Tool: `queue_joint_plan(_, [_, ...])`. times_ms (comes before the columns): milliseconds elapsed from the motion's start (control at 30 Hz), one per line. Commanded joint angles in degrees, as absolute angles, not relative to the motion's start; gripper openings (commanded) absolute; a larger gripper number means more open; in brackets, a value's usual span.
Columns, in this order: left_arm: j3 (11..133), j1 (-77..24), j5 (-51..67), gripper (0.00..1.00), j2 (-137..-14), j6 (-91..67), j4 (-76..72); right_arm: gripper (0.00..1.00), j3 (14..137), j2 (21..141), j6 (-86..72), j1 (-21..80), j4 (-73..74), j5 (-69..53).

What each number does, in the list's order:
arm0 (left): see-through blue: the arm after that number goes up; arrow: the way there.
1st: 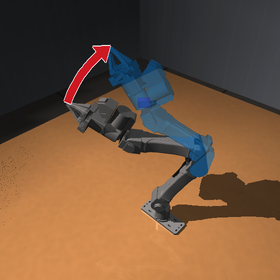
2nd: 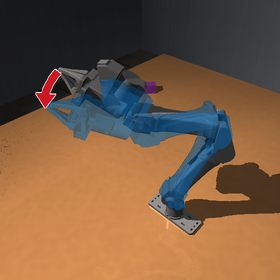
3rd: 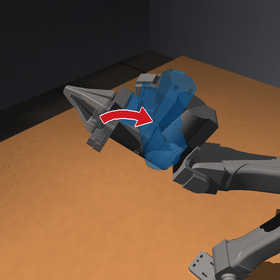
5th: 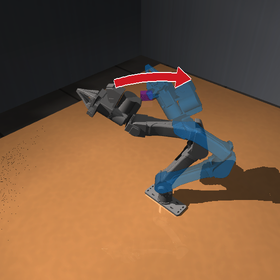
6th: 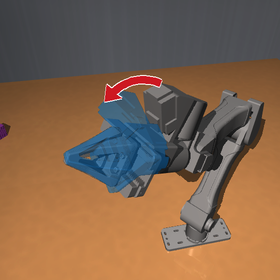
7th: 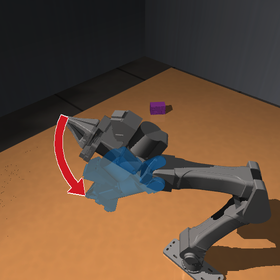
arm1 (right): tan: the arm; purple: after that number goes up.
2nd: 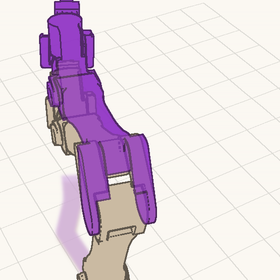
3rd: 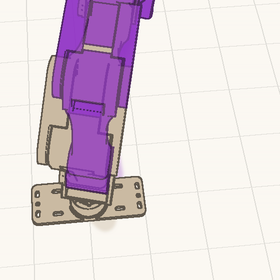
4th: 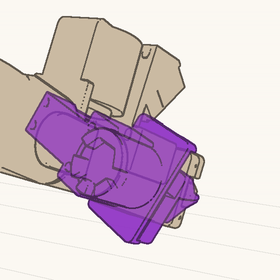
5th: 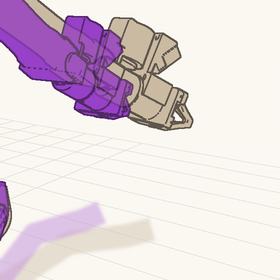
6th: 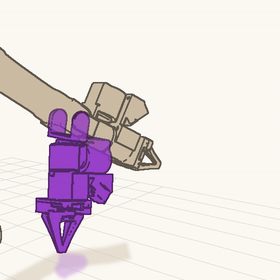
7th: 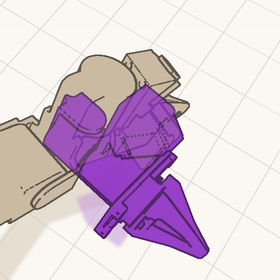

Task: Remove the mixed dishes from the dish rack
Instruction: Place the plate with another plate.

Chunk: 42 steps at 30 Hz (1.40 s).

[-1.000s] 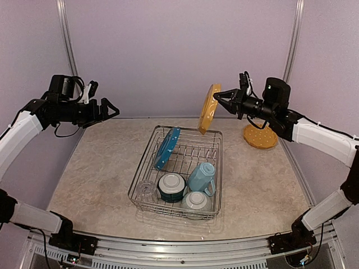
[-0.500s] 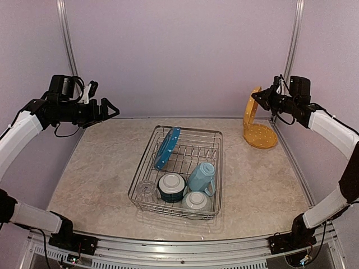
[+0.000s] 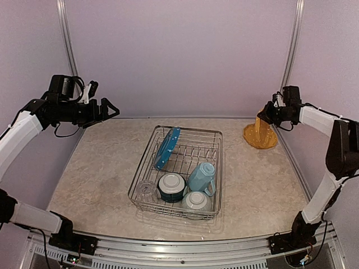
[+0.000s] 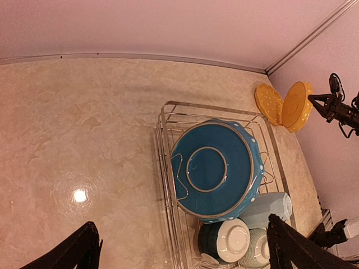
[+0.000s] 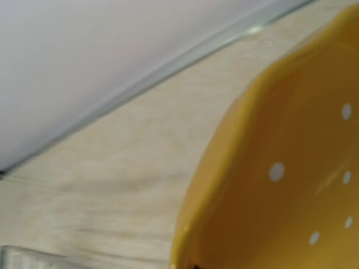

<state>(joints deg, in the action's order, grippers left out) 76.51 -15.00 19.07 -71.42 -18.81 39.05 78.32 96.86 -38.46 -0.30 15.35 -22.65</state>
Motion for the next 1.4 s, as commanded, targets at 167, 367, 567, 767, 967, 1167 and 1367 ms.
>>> queue_joint_plan(167, [77.0, -14.6, 19.1, 0.99, -70.9, -18.5, 39.9, 0.0, 89.4, 105.2, -26.7, -1.4, 19.1, -15.3])
queue_joint_plan(367, [77.0, -14.7, 19.0, 0.99, -71.0, -18.5, 39.8, 0.0, 93.2, 110.3, -23.0, -1.4, 23.0, -13.4])
queue_joint_plan(567, [77.0, -14.7, 19.2, 0.99, -71.3, -18.7, 39.8, 0.0, 97.2, 114.3, -18.1, -0.2, 27.7, -7.4])
queue_joint_plan(767, [77.0, -14.6, 19.2, 0.99, -71.4, -18.6, 39.8, 0.0, 101.5, 118.7, -15.1, 3.2, 31.7, -0.7])
queue_joint_plan(967, [77.0, -14.4, 19.1, 0.99, -71.5, -18.7, 39.8, 0.0, 108.4, 124.2, -13.3, 6.2, 38.9, 9.4])
queue_joint_plan(1167, [77.0, -14.2, 19.3, 0.99, -71.2, -18.8, 39.7, 0.0, 113.2, 129.3, -12.0, 8.9, 44.2, 17.2])
queue_joint_plan(1367, [77.0, -14.2, 19.5, 0.99, -71.2, -18.8, 39.7, 0.0, 118.5, 133.2, -10.4, 10.1, 49.1, 19.4])
